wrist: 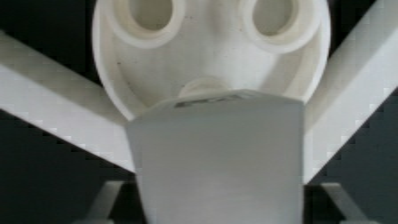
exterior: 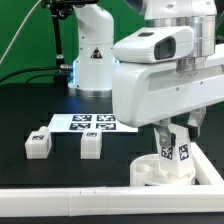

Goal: Assemble stool

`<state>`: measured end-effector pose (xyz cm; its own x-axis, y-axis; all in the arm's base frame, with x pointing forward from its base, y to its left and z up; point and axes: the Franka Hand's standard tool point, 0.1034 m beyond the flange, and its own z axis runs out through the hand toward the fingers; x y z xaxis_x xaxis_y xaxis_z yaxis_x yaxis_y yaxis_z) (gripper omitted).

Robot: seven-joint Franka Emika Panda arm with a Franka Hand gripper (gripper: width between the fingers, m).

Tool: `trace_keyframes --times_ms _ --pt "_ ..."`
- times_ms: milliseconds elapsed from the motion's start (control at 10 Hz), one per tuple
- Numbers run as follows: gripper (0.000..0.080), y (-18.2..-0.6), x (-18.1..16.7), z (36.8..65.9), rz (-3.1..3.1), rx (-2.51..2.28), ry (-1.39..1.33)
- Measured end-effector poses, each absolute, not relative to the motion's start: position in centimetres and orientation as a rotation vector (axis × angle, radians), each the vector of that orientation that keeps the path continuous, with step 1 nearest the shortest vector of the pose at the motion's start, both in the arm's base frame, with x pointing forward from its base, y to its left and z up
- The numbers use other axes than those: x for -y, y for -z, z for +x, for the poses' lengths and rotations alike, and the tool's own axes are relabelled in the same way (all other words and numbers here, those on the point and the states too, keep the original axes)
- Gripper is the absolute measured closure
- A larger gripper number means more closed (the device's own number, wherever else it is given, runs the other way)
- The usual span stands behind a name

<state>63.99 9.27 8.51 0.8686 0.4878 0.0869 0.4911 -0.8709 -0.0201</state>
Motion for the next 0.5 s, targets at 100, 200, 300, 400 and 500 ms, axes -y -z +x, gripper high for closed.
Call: trace_keyframes --times_ms 100,200,300,400,500 --pt "0.0459 -8.47 -9.3 64.02 -3.028 0.631 0.122" --pt "0.0459 -8.43 -9.34 64.22 -3.055 0.454 0.134" --pt "0.0459 -8.41 -9.39 64.35 -3.069 0.28 0.138" --pt "0.0459 -8.39 -9.39 64.55 -3.071 0.105 0.138" --pt "0.0459 -8.4 -9.42 64.81 -3.067 -0.026 0.143"
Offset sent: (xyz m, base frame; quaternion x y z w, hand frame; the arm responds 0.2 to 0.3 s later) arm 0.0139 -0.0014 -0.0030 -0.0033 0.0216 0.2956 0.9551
